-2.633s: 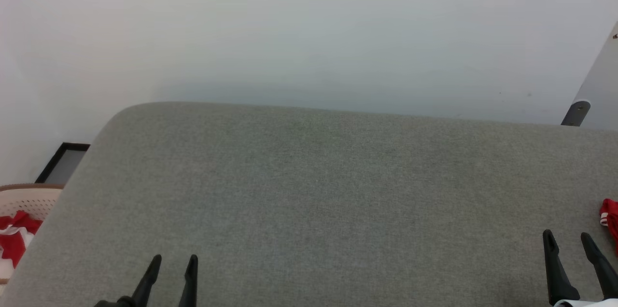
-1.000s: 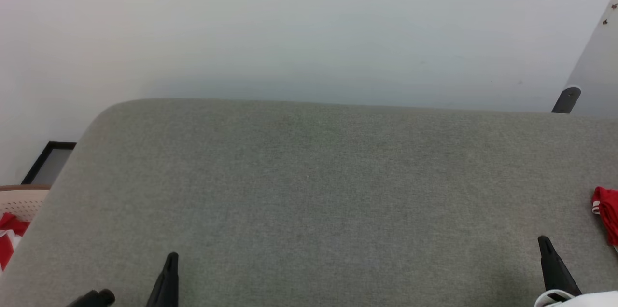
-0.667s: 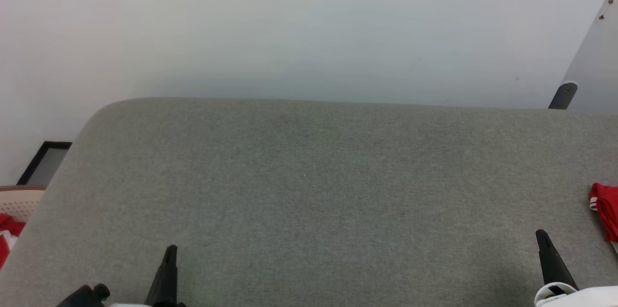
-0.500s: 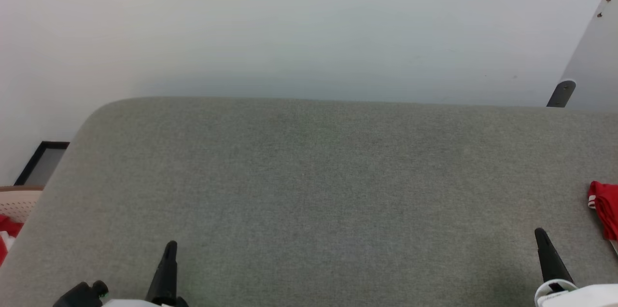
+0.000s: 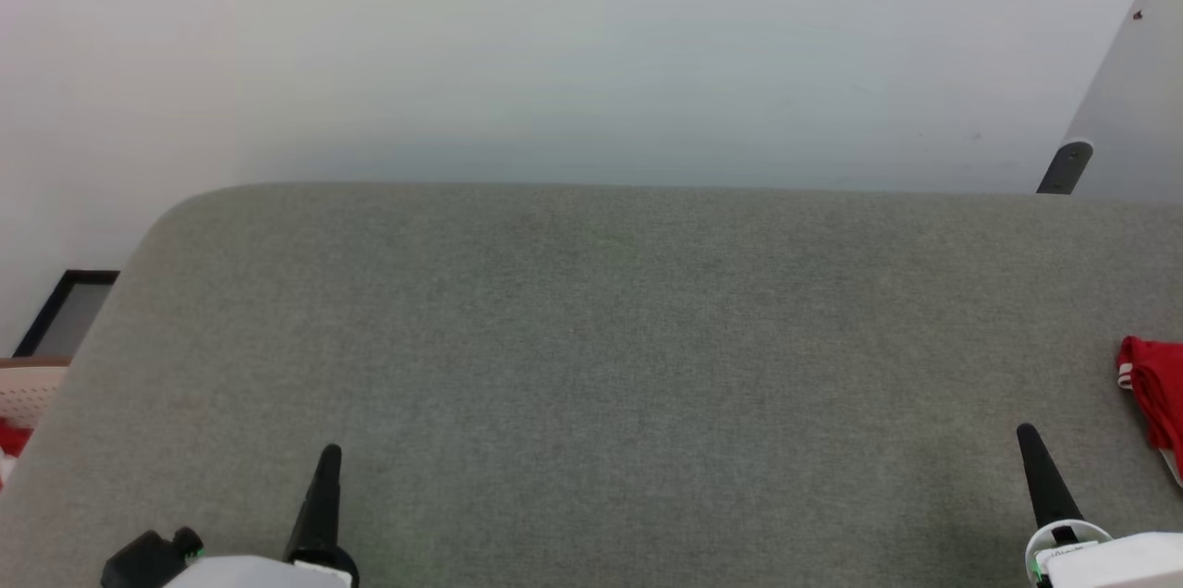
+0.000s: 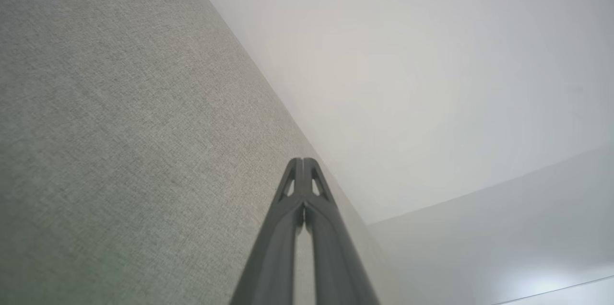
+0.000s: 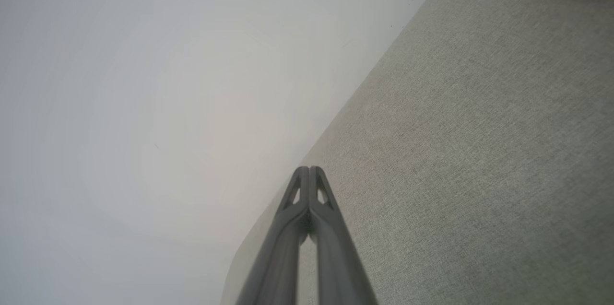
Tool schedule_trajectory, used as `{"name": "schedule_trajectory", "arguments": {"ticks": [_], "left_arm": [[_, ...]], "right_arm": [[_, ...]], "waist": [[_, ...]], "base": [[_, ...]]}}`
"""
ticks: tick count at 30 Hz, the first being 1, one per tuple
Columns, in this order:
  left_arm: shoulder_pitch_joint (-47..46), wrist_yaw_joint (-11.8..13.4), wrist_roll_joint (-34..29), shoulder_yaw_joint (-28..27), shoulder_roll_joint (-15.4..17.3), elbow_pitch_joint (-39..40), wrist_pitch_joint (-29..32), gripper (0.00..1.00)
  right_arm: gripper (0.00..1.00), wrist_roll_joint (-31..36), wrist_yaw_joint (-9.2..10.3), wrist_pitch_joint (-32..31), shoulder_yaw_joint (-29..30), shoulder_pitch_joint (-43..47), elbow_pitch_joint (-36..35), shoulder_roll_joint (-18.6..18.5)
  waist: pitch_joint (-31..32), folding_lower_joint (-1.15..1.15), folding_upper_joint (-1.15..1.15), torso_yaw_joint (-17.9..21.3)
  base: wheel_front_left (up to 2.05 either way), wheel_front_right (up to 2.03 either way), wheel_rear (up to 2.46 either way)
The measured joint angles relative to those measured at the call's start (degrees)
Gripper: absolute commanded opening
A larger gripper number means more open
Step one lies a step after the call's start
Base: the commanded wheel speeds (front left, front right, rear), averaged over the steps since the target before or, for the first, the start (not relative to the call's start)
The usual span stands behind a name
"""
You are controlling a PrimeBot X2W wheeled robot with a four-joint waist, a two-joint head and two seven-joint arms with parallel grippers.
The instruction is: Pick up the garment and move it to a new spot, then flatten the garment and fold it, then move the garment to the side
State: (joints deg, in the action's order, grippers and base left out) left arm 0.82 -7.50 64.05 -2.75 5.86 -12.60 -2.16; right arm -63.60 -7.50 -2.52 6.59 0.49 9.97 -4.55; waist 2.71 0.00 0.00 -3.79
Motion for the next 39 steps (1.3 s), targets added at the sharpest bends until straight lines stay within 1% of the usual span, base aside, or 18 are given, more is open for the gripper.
{"name": "schedule_trajectory", "arguments": {"ticks": [20, 39], "left_arm": [[-2.34, 0.01, 10.15, -1.31, -0.94, -0.63, 3.11, 0.0], [-4.34, 0.01, 18.22, -2.35, -1.82, -0.98, 5.63, 0.0]], "right_arm": [[0.0, -10.24, 0.01, -1.42, 0.01, -2.36, 1.47, 0.59], [0.0, -18.35, 0.02, -2.56, 0.01, -4.21, 2.65, 1.11]], "waist": [[-0.85, 0.0, 0.0, 1.12], [-1.66, 0.0, 0.0, 2.19]], "base": [[0.0, 0.0, 0.0], [0.0, 0.0, 0.0]]}}
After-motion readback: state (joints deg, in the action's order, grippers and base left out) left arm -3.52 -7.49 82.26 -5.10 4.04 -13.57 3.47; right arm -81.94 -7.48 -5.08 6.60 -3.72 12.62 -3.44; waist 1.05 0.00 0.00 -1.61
